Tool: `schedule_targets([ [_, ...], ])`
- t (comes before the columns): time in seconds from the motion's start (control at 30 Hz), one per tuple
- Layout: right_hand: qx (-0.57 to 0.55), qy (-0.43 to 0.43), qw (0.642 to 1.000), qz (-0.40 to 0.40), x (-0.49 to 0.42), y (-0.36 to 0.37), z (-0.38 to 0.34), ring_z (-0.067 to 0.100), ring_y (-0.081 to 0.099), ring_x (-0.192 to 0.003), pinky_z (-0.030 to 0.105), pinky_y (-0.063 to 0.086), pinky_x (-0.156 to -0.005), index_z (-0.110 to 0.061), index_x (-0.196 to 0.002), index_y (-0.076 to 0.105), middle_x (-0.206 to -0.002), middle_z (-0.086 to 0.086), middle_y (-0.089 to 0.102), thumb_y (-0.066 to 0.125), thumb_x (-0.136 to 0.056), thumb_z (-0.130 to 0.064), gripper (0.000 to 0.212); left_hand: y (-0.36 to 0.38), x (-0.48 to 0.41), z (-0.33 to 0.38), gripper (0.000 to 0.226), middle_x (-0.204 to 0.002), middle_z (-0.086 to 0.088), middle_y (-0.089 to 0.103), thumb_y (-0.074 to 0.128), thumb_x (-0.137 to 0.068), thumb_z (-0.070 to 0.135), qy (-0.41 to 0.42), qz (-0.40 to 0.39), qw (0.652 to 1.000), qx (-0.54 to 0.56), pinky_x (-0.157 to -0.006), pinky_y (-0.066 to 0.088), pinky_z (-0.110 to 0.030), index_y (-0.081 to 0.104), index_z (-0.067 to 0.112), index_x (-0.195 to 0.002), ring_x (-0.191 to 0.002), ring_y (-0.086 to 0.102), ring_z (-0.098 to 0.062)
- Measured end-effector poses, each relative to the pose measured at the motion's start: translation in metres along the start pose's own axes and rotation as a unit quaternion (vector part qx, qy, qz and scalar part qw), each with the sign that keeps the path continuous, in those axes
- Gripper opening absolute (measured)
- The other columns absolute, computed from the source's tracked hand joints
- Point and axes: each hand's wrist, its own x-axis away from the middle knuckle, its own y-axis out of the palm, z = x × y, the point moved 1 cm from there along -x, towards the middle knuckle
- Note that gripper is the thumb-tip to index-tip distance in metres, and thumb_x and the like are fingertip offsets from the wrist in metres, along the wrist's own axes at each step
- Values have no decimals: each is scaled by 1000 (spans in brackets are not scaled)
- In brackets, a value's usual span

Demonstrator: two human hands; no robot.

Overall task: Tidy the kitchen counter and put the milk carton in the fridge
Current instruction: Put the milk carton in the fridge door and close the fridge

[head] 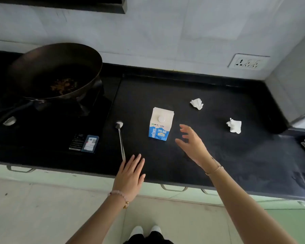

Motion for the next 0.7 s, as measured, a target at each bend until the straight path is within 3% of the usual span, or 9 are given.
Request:
schedule_targets([
  [0.13,-47,18,999,-19,-27,4,-11,21,30,-139,42,41,-106,-27,-147,15,-156,0,18,72,-79,-23,89,-4,2,4,60,-131,-4,67,21,-97,42,-2,-31,999,40,-94,55,-49,68,15,-123,-118,66,-24],
  [0.23,-70,8,996,-46,-49,9,-18,19,25,-141,45,40,-108,-28,-147,13,-157,-2,16,76,-76,-18,95,-7,1,4,78,-132,-3,67,-4,-101,41,-11,-34,999,40,-94,55,-48,67,17,-125,-119,66,-23],
  [0.37,-127,-7,989,-77,-63,16,-23,17,31,-138,42,42,-104,-26,-144,22,-148,-2,35,74,-77,-9,86,-13,3,6,56,-133,-3,66,29,-92,41,-7,-64,997,39,-95,55,-48,66,16,-126,-119,66,-23],
  [0.43,-137,-8,988,-69,-64,18,-24,15,39,-130,36,44,-97,-22,-136,29,-139,-1,44,74,-76,-8,76,-13,3,6,56,-133,-4,66,33,-87,39,-12,-64,997,40,-96,55,-48,66,16,-125,-120,65,-24],
  [0.6,-191,3,982,-7,-56,15,-25,10,49,-112,36,51,-89,-28,-117,37,-115,-10,52,76,-74,-10,61,-14,3,6,54,-130,-5,68,36,-86,39,-2,-55,998,26,-95,56,-48,68,15,-123,-118,67,-25],
  [0.7,-222,-7,975,23,-44,6,-31,12,52,-111,28,52,-80,-20,-123,40,-118,-7,54,76,-75,-10,60,-17,2,6,42,-125,-5,71,62,-82,37,0,-24,1000,12,-92,57,-49,72,15,-117,-113,69,-25],
])
